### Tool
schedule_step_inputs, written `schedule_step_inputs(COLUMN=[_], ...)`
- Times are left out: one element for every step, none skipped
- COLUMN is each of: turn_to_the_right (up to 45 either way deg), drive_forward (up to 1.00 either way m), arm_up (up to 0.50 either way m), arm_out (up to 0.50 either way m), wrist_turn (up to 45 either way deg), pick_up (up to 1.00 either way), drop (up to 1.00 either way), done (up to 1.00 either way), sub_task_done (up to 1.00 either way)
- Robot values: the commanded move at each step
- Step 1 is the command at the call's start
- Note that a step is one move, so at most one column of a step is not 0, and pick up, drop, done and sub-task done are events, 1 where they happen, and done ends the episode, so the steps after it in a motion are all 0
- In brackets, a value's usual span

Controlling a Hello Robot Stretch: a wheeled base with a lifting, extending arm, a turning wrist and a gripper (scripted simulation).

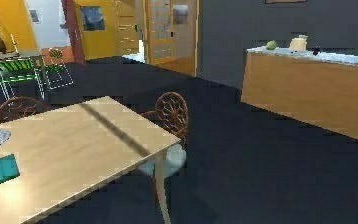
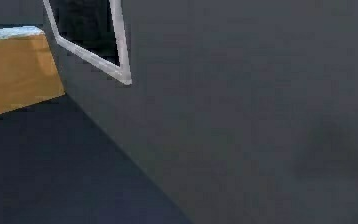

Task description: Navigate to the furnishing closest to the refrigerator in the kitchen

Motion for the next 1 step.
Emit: schedule_step_inputs(turn_to_the_right=[42.0], drive_forward=[0.0], arm_up=[0.0], arm_out=[0.0], wrist_turn=[0.0], pick_up=[0.0], drop=[0.0], done=[0.0], sub_task_done=[0.0])
